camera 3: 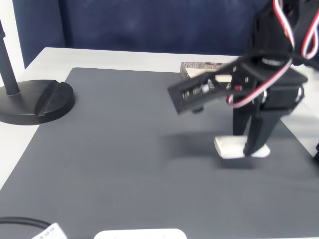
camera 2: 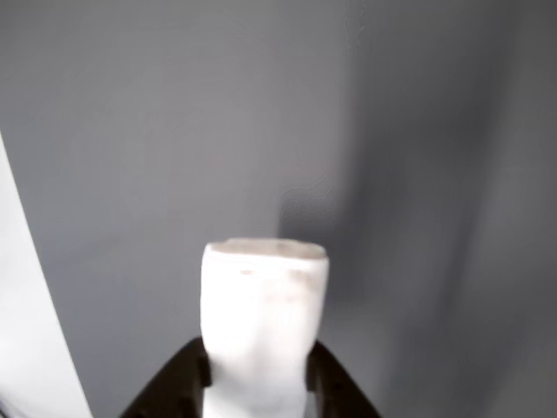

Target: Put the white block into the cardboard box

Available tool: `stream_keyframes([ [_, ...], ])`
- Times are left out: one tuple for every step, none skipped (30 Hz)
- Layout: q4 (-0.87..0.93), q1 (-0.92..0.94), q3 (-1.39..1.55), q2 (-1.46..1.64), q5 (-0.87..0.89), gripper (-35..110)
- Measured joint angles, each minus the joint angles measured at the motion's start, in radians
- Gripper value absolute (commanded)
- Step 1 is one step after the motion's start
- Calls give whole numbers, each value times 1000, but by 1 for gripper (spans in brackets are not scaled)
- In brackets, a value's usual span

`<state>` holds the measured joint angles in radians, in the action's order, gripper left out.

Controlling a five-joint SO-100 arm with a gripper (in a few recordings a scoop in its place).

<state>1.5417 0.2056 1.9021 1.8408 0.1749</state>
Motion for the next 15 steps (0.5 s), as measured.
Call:
stream_keyframes([
  [23, 20, -26, 8, 0, -2],
  [41, 41, -44, 15, 0, -2],
  [57, 63, -58, 21, 0, -2],
  [67, 84, -67, 29, 0, -2],
  [75, 106, -74, 34, 2, -2],
  [81, 127, -78, 37, 6, -2],
  [86, 149, -80, 38, 12, -2],
  [95, 170, -80, 38, 23, -2],
  [101, 192, -80, 38, 34, -2],
  [109, 216, -80, 38, 46, -2],
  [114, 241, -84, 38, 60, -2],
  [117, 265, -94, 38, 77, -2],
  [121, 293, -107, 38, 100, -2],
  [127, 324, -126, 35, 127, -2],
  [132, 356, -152, 23, 153, -2],
])
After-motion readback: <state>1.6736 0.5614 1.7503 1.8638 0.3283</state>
